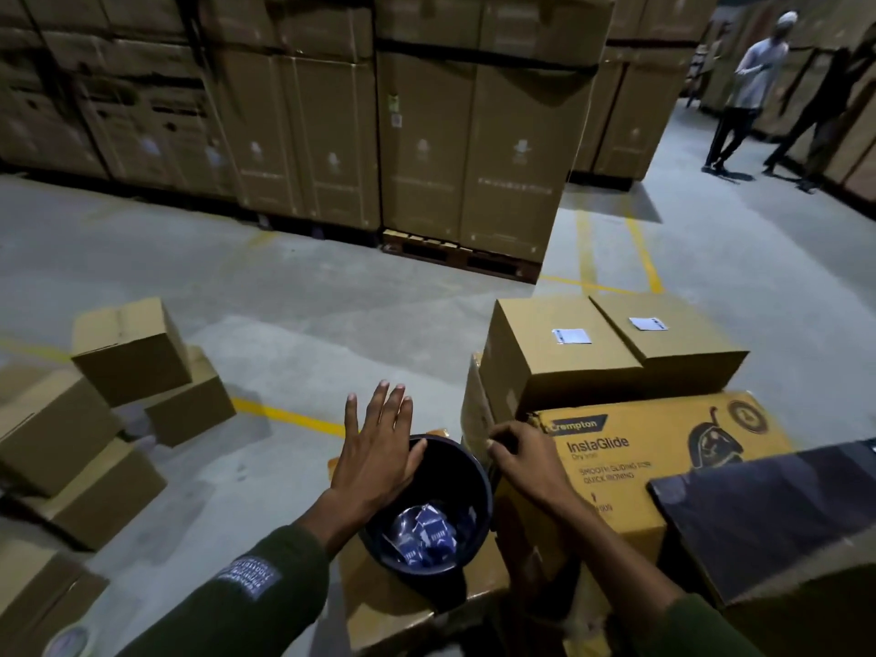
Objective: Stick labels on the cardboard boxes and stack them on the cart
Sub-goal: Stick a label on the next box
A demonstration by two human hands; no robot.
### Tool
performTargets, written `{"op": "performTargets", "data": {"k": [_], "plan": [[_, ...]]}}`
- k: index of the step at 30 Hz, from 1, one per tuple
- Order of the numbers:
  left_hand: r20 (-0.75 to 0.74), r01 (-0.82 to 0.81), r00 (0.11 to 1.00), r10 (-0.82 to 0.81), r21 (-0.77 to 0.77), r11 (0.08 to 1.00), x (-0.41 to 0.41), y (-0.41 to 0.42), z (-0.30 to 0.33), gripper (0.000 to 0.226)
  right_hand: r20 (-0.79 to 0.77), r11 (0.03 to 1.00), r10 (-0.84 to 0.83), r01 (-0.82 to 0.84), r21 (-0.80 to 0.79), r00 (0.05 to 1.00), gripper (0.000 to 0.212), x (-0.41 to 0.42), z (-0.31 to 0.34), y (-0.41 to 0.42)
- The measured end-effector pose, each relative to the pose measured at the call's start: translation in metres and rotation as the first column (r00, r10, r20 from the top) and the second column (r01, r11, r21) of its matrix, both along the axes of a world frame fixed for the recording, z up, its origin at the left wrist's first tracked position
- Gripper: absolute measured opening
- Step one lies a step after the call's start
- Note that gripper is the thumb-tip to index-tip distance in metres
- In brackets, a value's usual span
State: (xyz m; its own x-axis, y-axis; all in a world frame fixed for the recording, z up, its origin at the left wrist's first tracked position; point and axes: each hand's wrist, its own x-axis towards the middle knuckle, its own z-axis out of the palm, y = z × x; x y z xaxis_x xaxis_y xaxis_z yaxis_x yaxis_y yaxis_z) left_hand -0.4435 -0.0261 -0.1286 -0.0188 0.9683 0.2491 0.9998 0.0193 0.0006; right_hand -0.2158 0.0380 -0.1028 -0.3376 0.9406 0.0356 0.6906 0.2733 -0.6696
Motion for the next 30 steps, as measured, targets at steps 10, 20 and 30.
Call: {"op": "performTargets", "data": {"k": [10, 20, 30], "plan": [[0.005, 0.283, 0.959, -0.283, 0.016, 0.959, 0.081, 0.035, 0.015, 0.067, -0.052, 0.959, -0.196, 0.202, 0.200, 0.979, 0.013, 0.087, 0.041, -0.022], [-0.045, 0.683, 0.730, -0.682, 0.082, 0.726, 0.242, 0.053, 0.067, 0.069, -0.193, 0.753, -0.507, 0.540, 0.375, 0.840, 0.014, 0.209, 0.113, -0.071], [-0.059, 0.929, 0.368, -0.928, -0.011, 0.370, 0.385, 0.047, 0.081, 0.083, 0.102, 0.564, -0.811, 0.724, 0.397, 0.576, 0.024, 0.332, 0.099, -0.183]]}}
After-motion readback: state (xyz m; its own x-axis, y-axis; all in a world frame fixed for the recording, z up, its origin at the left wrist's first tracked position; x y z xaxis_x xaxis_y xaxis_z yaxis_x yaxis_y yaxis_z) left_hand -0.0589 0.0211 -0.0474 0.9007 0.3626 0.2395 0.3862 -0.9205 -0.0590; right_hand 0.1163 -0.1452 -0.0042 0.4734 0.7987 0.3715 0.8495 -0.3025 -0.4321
